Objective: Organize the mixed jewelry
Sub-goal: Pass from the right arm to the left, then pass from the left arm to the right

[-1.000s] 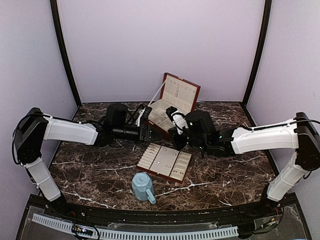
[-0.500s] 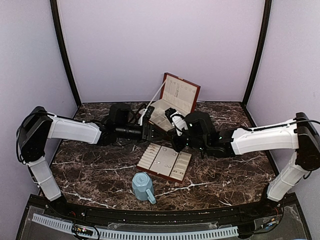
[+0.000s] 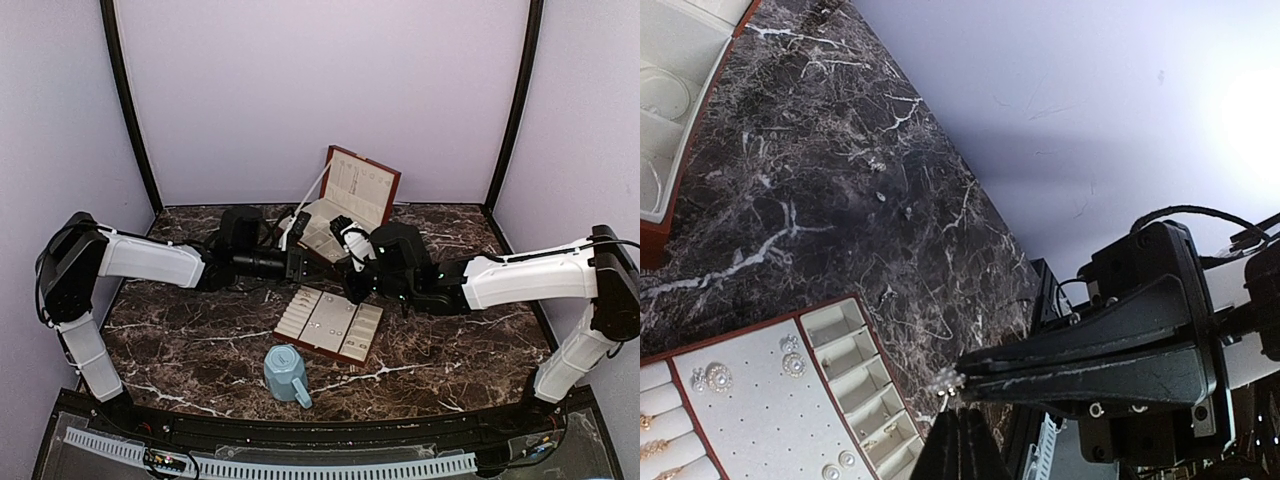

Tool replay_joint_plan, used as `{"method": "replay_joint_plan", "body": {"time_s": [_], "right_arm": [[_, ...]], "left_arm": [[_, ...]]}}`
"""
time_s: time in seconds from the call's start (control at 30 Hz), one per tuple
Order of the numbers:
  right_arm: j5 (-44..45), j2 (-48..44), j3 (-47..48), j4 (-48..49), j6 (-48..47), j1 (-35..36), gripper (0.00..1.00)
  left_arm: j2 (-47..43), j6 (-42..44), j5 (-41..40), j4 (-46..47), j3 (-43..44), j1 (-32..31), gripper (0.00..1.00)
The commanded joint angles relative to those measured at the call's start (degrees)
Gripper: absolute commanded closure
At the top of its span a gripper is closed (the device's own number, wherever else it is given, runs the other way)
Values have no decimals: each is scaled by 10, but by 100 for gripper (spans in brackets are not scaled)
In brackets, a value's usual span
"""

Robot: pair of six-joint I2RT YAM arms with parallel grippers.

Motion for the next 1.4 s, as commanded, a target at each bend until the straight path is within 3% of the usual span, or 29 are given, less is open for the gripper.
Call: {"method": "replay_joint_plan", "body": {"time_s": [0.0, 0.27, 0.43, 0.57, 0.83, 0.97, 1.13, 1.37], "right_arm": [[-10, -18, -7, 24, 8, 7, 100], [1, -39, -19, 21, 27, 7, 100], [9, -77, -33, 18, 59, 1, 72], [-17, -113, -44, 15, 97, -14, 60], [-195, -118, -19, -20, 273, -87, 43], [-299, -101, -16, 13, 370, -102, 36], [-375, -63, 16, 21, 421, -103, 34], [-412, -26, 51, -1, 425, -102, 45]], "left_arm": [[0, 1, 4, 20, 10, -3, 97], [-5, 12, 2, 39, -3, -3, 100], [-24, 41, -19, 48, -22, -3, 100], [-32, 66, -32, 54, -40, -3, 100], [-78, 154, -56, 222, -145, -5, 100], [-104, 212, -79, 274, -176, -11, 100], [-114, 264, -96, 273, -177, -26, 100], [-117, 284, -105, 267, -174, -41, 100]]}}
